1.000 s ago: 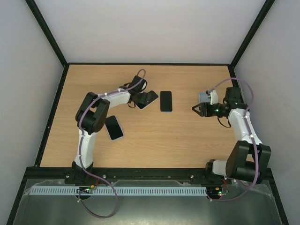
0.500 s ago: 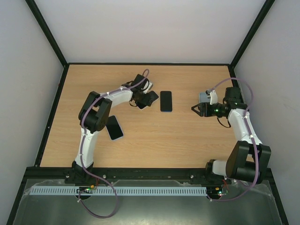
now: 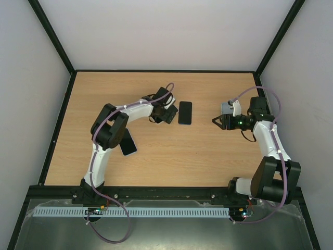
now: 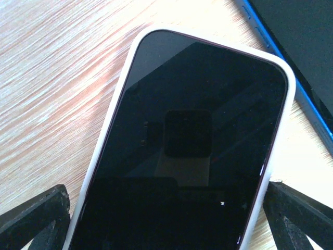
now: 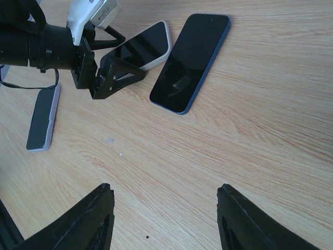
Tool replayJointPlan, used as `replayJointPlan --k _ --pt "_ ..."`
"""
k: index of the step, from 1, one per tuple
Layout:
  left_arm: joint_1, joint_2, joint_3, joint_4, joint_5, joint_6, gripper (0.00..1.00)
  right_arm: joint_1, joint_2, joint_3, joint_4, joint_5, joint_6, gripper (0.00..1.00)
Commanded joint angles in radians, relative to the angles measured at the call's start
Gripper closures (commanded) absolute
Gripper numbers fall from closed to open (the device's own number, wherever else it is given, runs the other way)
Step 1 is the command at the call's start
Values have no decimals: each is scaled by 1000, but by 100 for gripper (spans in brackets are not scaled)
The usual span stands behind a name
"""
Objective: Take the phone out of the phone case
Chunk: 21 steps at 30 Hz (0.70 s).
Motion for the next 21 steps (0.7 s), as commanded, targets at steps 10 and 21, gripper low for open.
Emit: replayJointPlan --k 10,21 --pt "15 -41 -58 -217 63 18 6 9 51 119 -144 39 -191 47" --pt "-189 -357 -331 -208 40 -69 30 45 136 340 -598 193 -778 47"
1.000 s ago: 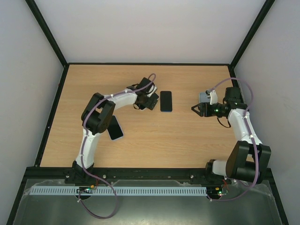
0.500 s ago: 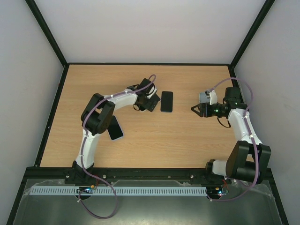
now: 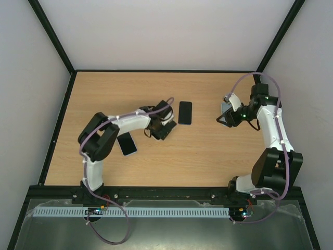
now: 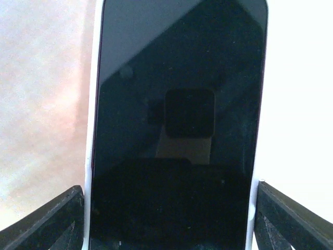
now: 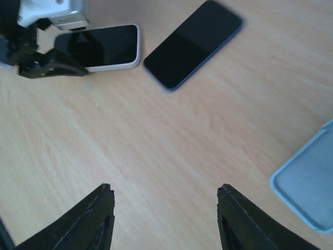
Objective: Take the phone out of the phone case
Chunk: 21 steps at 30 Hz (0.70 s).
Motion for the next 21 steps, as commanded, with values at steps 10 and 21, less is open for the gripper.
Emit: replayJointPlan --k 10,21 --pt "-398 -178 -182 -6 39 159 21 52 -146 -140 -311 120 -720 35" --pt "-330 -435 -284 102 -114 -120 0 124 -174 -197 -308 114 -851 13"
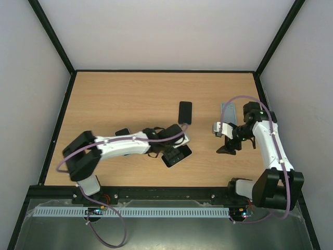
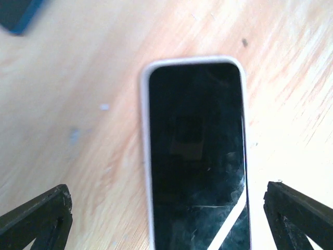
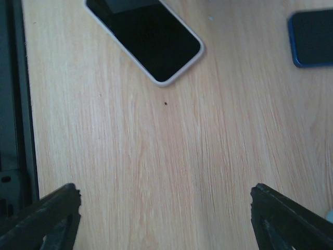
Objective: Take the phone out of the phone case
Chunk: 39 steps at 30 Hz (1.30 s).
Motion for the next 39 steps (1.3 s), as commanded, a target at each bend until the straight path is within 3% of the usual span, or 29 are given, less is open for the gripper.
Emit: replayJointPlan --k 1,7,13,17,23,29,39 --pt "84 -216 -64 36 -93 -225 0 118 43 30 -2 14 -6 12" --pt "302 -444 -187 38 -183 -437 0 420 159 68 249 134 312 9" --pt "421 -664 -336 152 -219 -509 0 635 312 93 364 287 382 1" --pt "438 -746 -393 187 -202 -522 0 736 393 110 390 360 387 2" --pt "442 -776 -399 157 -204 -516 0 792 490 116 445 437 393 2" --pt "444 -792 -418 167 -203 -504 0 801 576 147 391 433 367 3" --pt "454 -793 -428 190 -190 -501 0 827 525 38 410 439 412 3"
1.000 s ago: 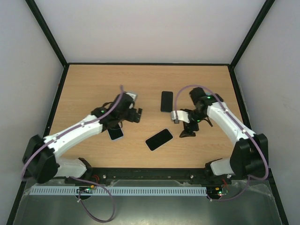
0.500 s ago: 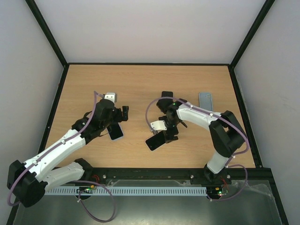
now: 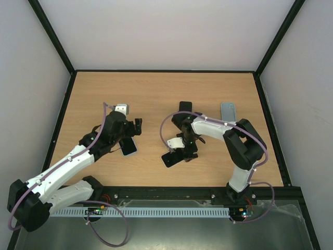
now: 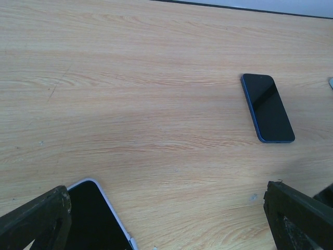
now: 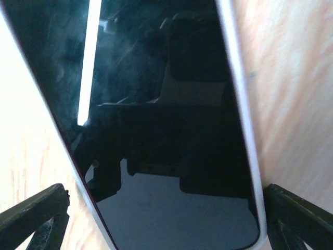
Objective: Take the phone out of the phone case
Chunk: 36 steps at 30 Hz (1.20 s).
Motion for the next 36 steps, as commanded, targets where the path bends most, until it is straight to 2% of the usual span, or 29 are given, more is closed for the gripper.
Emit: replayJointPlan --k 1,4,9,13,17,21,24,26,29,33,36 --pt "13 -17 -11 28 6 3 0 30 -65 -79 -8 26 39 2" --pt "16 -19 -13 27 7 5 0 54 -107 -131 20 43 101 2" --pt "18 -25 -12 25 2 5 0 102 -168 -207 137 118 343 1" --pt "23 -23 -11 25 0 7 0 140 -165 -225 161 81 420 1" --pt "26 -23 -7 25 -1 9 0 160 -146 -233 195 82 447 7" --pt "28 -23 -8 17 -1 8 0 160 -118 -224 174 86 437 17" --pt "28 -24 -13 19 1 1 0 160 -118 -223 164 95 435 29" --pt "27 -22 -12 20 1 -11 0 160 -129 -217 155 105 450 38" --pt "28 -13 -8 24 10 -47 0 151 -186 -193 135 97 484 45" --pt "27 12 1 51 15 -140 0 38 -278 -121 107 -24 542 56" --pt "27 42 0 135 59 -197 2 -72 -333 -96 151 -109 619 58"
